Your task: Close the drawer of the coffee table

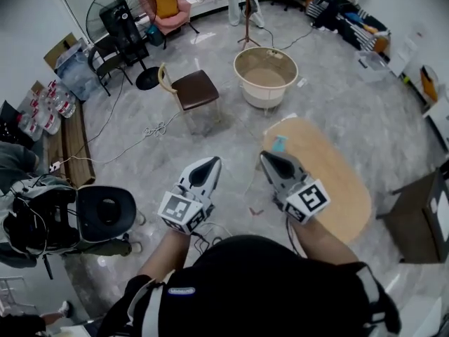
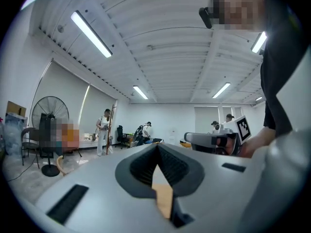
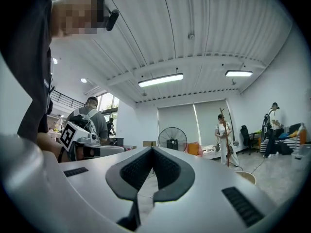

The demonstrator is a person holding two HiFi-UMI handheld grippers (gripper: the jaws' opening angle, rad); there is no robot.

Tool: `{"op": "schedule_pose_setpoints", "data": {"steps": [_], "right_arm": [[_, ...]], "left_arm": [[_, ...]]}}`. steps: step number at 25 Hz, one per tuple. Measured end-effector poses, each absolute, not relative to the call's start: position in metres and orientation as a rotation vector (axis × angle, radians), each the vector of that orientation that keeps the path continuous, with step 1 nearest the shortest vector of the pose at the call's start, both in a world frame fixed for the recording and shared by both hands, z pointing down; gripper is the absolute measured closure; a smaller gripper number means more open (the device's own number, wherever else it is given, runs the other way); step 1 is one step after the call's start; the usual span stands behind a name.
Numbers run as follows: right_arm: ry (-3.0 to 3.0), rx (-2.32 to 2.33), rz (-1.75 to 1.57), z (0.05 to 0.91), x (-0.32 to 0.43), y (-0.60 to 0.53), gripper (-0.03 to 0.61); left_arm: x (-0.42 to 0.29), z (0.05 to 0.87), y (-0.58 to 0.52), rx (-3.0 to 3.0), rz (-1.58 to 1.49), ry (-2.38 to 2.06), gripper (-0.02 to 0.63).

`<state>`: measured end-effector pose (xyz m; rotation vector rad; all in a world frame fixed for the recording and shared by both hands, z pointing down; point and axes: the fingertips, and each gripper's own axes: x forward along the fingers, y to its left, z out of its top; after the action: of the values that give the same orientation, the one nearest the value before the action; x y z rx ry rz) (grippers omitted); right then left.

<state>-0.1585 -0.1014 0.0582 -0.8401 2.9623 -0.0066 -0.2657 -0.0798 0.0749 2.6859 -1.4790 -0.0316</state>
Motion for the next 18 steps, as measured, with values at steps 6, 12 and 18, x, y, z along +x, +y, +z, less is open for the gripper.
{"op": "schedule_pose_setpoints", "data": {"steps": [6, 12, 18], "right_arm": [[2.993, -0.788, -0.078, 0.064, -0.168, -0.096, 0.568], [3.026, -0.746, -0.108, 0.079, -0.179, -0.089, 0.569], [3.058, -0.717, -0.101, 0.082, -0.181, -0.084, 0.569]], "left_arm": [[-0.269, 0.075, -0.078, 2.668, -0.022, -1.49, 0.606], [-0.282, 0.085, -0.077, 2.653, -0.02, -1.488, 0.606], [-0.274, 0.088, -0.075, 2.657, -0.011, -1.464, 0.606]]}}
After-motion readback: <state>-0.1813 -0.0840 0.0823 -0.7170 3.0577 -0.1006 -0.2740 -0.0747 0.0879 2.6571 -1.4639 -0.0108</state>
